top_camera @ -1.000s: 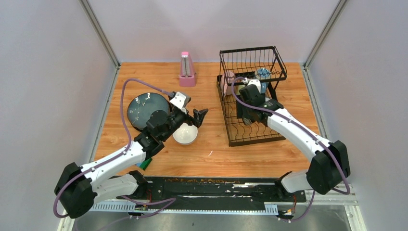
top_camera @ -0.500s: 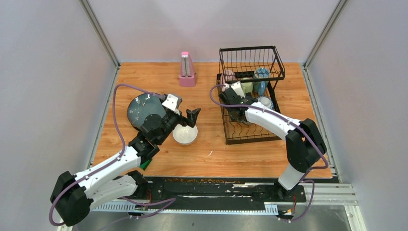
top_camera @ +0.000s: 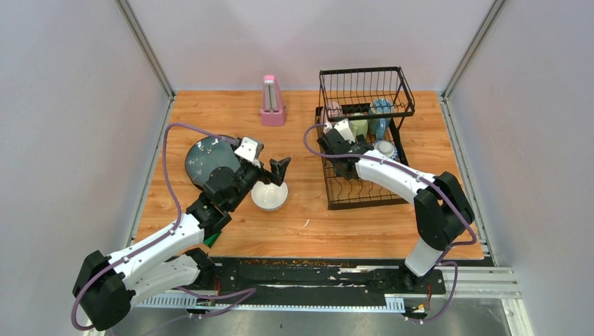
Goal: Load the mixed dishes into the dish rack
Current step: Turn the bowl upside down on the dish rack.
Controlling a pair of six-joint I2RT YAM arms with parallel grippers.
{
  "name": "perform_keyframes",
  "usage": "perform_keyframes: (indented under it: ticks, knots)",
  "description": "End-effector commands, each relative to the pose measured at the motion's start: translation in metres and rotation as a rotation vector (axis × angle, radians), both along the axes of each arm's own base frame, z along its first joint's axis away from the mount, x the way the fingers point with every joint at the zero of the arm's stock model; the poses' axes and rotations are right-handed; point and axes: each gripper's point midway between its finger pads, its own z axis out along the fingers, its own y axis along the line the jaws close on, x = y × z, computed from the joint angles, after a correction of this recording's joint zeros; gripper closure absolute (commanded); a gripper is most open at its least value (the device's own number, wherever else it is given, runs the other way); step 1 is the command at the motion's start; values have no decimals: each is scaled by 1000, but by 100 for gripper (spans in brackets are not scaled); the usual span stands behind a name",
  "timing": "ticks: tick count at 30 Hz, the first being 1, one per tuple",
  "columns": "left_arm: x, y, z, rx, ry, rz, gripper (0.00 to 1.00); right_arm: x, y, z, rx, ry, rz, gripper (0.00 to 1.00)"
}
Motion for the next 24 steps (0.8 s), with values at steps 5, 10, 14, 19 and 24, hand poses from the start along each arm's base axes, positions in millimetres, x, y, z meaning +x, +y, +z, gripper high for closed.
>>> perform_keyframes:
  ticks: [5, 10, 14, 19, 24]
  knots:
    - [0, 0, 10, -38, -10, 0, 0, -2, 21, -9, 117, 1, 55, 19]
    - [1, -1, 9, -37, -5, -2, 0, -4, 24, -9, 142, 5, 71, 15]
    - [2, -3, 9, -36, -1, -10, 0, -6, 26, -13, 159, 17, 73, 14]
    - [2, -5, 8, -32, 6, -16, 0, -11, 32, -18, 201, 36, 72, 10]
    - [2, -5, 7, -27, 11, -16, 0, -14, 38, -19, 246, 43, 76, 7]
